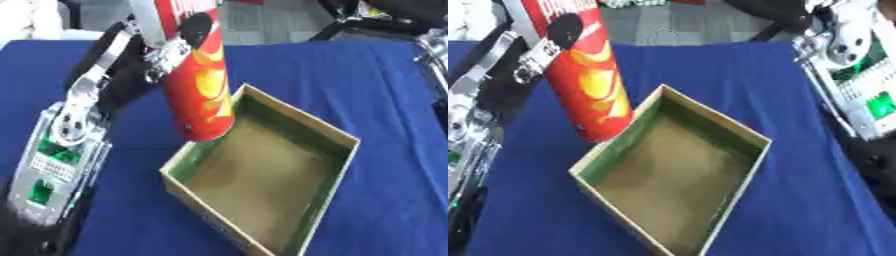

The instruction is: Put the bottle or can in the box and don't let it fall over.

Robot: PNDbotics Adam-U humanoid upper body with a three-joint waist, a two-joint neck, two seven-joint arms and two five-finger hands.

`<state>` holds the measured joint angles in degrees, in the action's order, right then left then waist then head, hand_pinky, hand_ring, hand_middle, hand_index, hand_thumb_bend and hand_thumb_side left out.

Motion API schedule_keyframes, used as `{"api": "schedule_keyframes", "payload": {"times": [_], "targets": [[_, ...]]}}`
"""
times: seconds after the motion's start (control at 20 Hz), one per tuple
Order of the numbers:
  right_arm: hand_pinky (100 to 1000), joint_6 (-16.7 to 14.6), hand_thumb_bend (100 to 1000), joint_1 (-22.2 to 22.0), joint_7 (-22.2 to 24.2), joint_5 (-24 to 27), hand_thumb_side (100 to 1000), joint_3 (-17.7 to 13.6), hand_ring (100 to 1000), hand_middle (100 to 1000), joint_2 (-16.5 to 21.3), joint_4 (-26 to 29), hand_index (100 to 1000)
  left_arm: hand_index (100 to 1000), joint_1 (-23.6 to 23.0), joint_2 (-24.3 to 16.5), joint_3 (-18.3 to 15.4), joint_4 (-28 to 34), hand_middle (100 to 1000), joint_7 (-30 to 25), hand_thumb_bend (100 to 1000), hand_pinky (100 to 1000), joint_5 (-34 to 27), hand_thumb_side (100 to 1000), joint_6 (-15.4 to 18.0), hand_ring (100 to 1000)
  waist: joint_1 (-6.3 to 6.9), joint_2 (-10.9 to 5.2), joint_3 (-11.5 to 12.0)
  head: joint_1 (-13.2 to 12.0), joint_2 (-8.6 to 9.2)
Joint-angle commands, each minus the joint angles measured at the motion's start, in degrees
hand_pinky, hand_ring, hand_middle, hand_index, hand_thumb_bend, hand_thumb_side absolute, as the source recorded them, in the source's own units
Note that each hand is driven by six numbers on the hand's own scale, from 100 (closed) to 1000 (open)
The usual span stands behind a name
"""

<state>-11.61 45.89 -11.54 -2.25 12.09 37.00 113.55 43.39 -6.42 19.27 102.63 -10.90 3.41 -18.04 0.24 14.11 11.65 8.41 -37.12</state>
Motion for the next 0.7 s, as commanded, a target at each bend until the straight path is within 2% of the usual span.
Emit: {"api": "schedule_keyframes", "payload": {"times": [0.05,0.25,0.7], "targets": [[746,-0.97,100,1.33,0.62,0.48,100,-0.11,558,534,0.41,1.04,565,371,0.28,0.43,1.53,1.22,787,-1.94,100,1000,0.84,645,0.79,736,-0.02,-1.91,-0.29,0.13,-0.17],[747,-1.69,100,1.32,0.59,0.94,100,-0.14,558,533,0.33,1.04,565,370,-0.02,1.0,2.72,2.7,783,-3.89,100,1000,0.98,655,1.31,735,-0.04,-2.13,-0.36,0.16,-0.07],[749,-1.65,100,0.88,0.78,0.21,100,-0.29,559,533,0.43,1.04,564,375,-1.51,1.88,4.95,2.18,796,-5.88,100,1000,2.41,603,1.33,738,-0.15,-2.08,-0.28,0.32,0.27]]}}
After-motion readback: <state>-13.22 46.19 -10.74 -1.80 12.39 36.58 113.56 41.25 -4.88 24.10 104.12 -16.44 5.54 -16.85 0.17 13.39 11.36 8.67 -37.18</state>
